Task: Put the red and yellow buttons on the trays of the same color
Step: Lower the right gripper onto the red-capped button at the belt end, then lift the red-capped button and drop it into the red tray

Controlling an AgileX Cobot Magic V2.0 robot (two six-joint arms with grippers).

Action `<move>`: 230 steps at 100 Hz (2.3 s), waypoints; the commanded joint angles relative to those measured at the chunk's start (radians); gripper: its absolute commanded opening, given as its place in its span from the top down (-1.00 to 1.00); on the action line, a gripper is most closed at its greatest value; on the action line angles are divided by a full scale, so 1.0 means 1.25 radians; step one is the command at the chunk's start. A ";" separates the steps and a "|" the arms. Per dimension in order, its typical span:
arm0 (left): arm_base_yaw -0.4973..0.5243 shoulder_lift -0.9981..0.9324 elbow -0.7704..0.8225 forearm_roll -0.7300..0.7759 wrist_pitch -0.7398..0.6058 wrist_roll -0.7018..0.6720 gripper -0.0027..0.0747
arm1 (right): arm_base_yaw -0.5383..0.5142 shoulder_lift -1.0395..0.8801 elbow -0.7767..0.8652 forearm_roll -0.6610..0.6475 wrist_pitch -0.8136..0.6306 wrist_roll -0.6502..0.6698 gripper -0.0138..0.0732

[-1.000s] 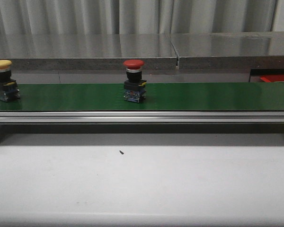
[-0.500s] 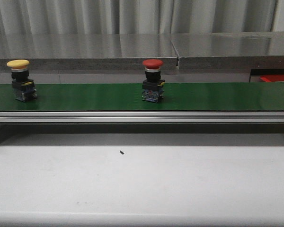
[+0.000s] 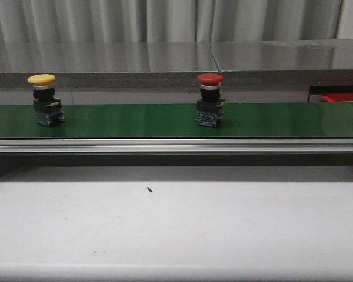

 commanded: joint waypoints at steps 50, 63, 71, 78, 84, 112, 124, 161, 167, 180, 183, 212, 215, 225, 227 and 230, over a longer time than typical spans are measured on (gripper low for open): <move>-0.007 0.002 -0.021 -0.034 -0.068 -0.002 0.98 | -0.004 0.379 -0.200 0.094 0.090 -0.003 0.72; -0.007 0.002 -0.021 -0.034 -0.068 -0.002 0.98 | -0.004 0.391 -0.200 0.108 0.083 -0.004 0.17; -0.007 0.002 -0.021 -0.034 -0.068 -0.002 0.98 | -0.004 0.391 -0.200 0.115 0.070 -0.004 -0.35; -0.007 0.002 -0.021 -0.034 -0.068 -0.002 0.98 | -0.004 0.391 -0.200 0.117 0.055 -0.004 -0.69; -0.007 0.002 -0.021 -0.034 -0.068 -0.002 0.98 | -0.004 0.391 -0.200 0.117 0.042 -0.005 -0.83; -0.007 0.002 -0.021 -0.034 -0.068 -0.002 0.98 | -0.002 0.520 -0.261 0.121 0.022 -0.067 -0.82; -0.007 0.002 -0.021 -0.034 -0.068 -0.002 0.98 | 0.009 0.610 -0.315 0.121 0.017 -0.081 -0.82; -0.007 0.002 -0.021 -0.034 -0.068 -0.002 0.98 | 0.055 0.850 -0.483 0.115 -0.017 -0.091 -0.82; -0.007 0.002 -0.021 -0.034 -0.068 -0.002 0.98 | 0.055 0.891 -0.509 0.115 -0.014 -0.096 -0.82; -0.007 0.002 -0.021 -0.034 -0.068 -0.002 0.98 | 0.055 0.967 -0.576 0.117 -0.005 -0.101 -0.82; -0.007 0.002 -0.021 -0.034 -0.068 -0.002 0.98 | 0.055 0.986 -0.590 0.117 -0.003 -0.101 -0.82; -0.007 0.002 -0.021 -0.034 -0.068 -0.002 0.98 | 0.042 1.105 -0.687 0.084 0.020 -0.099 -0.25; -0.007 0.002 -0.021 -0.034 -0.068 -0.002 0.98 | 0.040 1.110 -0.692 0.084 0.029 -0.094 -0.11; -0.007 0.002 -0.021 -0.034 -0.068 -0.002 0.98 | 0.020 1.115 -0.700 0.083 0.051 -0.073 0.22; -0.007 0.002 -0.021 -0.034 -0.068 -0.002 0.98 | 0.014 1.115 -0.700 0.084 0.055 -0.072 0.26; -0.007 0.002 -0.021 -0.034 -0.068 -0.002 0.98 | 0.006 1.115 -0.700 0.085 0.059 -0.072 0.30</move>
